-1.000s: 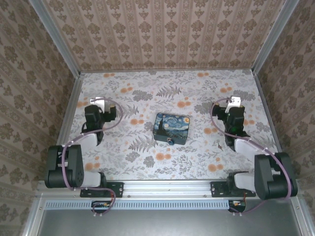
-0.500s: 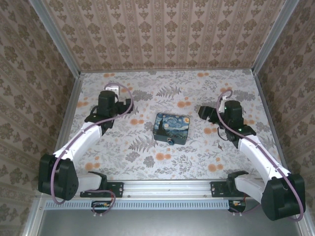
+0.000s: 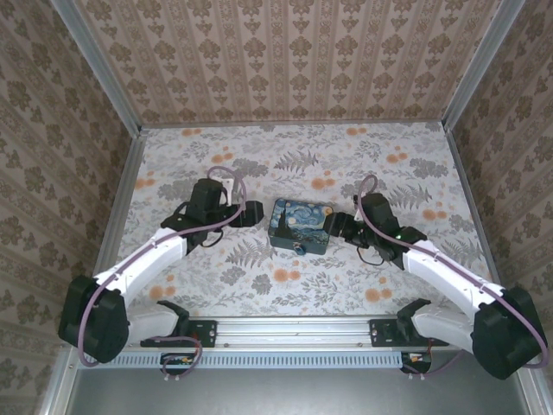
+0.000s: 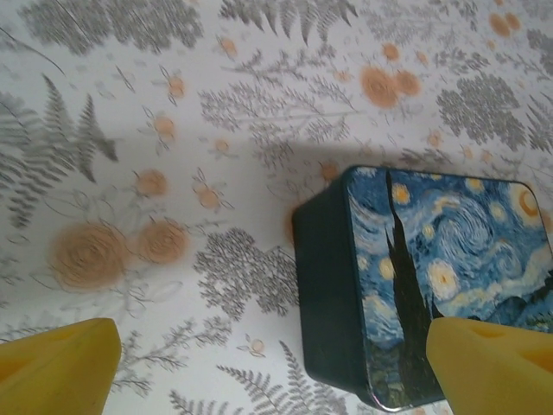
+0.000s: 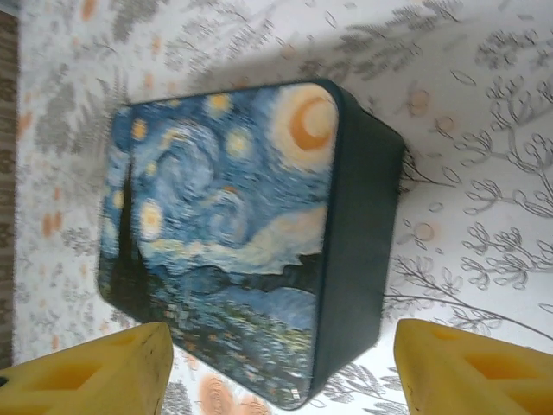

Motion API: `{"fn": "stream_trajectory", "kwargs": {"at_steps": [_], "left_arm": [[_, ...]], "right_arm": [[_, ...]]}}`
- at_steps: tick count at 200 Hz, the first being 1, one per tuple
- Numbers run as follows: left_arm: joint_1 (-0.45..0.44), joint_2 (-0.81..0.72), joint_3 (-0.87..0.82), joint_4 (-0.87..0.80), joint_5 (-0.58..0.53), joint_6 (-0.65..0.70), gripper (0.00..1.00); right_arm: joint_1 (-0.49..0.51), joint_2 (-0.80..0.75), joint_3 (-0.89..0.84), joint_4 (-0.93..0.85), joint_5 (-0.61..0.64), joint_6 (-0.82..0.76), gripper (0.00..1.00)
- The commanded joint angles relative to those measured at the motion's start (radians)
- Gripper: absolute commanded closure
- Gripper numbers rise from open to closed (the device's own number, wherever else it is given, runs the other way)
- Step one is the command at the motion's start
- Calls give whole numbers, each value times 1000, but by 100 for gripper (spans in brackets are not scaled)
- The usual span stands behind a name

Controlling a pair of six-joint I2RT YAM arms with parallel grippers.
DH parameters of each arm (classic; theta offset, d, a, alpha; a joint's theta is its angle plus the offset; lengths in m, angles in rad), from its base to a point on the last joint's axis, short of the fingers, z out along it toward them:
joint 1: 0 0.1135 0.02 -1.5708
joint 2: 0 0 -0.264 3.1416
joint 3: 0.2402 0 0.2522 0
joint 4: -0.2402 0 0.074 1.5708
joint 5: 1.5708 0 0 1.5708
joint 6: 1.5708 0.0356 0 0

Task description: Unlock the padlock with the key

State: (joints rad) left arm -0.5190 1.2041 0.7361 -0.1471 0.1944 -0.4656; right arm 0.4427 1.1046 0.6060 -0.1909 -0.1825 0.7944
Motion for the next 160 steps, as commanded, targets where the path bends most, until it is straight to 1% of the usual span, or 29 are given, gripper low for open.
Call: {"fn": "stream_trajectory", "kwargs": {"at_steps": [1, 34, 56, 72, 105, 117, 160], "left_arm": [[-17, 20, -11, 63, 93, -68, 0], [-36, 72, -22, 103, 128, -103, 0], [-36, 109, -36, 155, 162, -134, 0], [-36, 132, -35, 163, 178, -143, 0], [-36, 196, -43, 214, 222, -164, 0], [-36, 227, -39, 238, 245, -174, 0], [-27, 310, -25, 294, 274, -199, 0]], "right_arm": [[7, 22, -19, 6, 56, 50, 32], [8, 57, -12, 45, 38, 55, 35], [16, 115, 7, 79, 22, 59, 39], [29, 164, 23, 103, 17, 60, 42], [58, 243, 23, 198, 23, 93, 58], [64, 267, 24, 228, 25, 109, 62], [86, 350, 58, 289, 28, 143, 63]]}}
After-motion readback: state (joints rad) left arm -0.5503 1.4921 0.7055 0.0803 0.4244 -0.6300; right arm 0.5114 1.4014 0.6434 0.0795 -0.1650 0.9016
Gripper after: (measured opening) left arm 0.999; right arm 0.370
